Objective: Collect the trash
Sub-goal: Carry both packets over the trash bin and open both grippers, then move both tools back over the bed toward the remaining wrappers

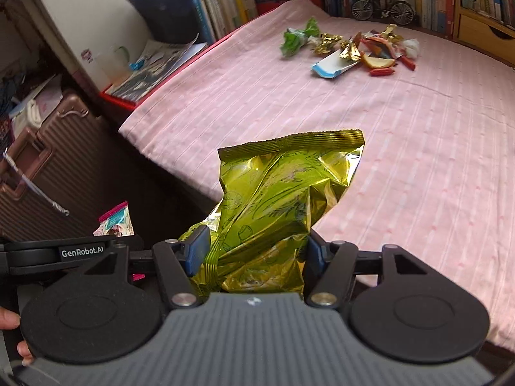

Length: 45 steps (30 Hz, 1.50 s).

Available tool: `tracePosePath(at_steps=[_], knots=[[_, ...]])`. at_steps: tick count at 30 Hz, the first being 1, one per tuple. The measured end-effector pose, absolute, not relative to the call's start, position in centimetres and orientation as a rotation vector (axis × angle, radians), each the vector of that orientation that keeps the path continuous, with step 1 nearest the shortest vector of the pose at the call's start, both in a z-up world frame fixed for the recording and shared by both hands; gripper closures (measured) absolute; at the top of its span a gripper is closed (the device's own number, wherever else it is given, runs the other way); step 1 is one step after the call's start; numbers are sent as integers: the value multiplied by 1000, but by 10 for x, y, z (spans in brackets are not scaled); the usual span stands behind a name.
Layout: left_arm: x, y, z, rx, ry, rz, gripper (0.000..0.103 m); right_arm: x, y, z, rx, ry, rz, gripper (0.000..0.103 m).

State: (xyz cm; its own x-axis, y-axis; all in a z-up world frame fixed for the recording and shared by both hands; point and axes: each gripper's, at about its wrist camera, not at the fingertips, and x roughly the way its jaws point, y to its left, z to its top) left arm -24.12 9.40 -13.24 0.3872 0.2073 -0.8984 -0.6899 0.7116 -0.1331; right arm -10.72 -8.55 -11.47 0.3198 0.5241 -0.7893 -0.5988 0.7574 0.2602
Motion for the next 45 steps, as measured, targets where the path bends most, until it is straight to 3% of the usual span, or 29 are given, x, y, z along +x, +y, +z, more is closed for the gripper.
tracePosePath(at_steps=[7,24,27,28,30,33,45], knots=[[-281,102,-171,-566,1100,581,56,-156,-62,-138,-179,1045,776,38],[-291,130,-275,-408,1279,417,56,-210,1,-255,-623,1077,923,37],[-286,133,-285,-418,1299,389,55,-216,4,-270,-686,1059,936,32],[-286,133,-286,-417,1297,380,54,-218,5,-273,-694,1053,936,27],[-287,133,-287,-407,1291,372,40,-220,7,-276,-704,1042,942,25],[-289,130,-286,-402,1263,366,30,-225,6,-275,-715,1007,948,18],[-296,126,-257,-439,1203,401,21,-226,-12,-253,-686,990,894,16]])
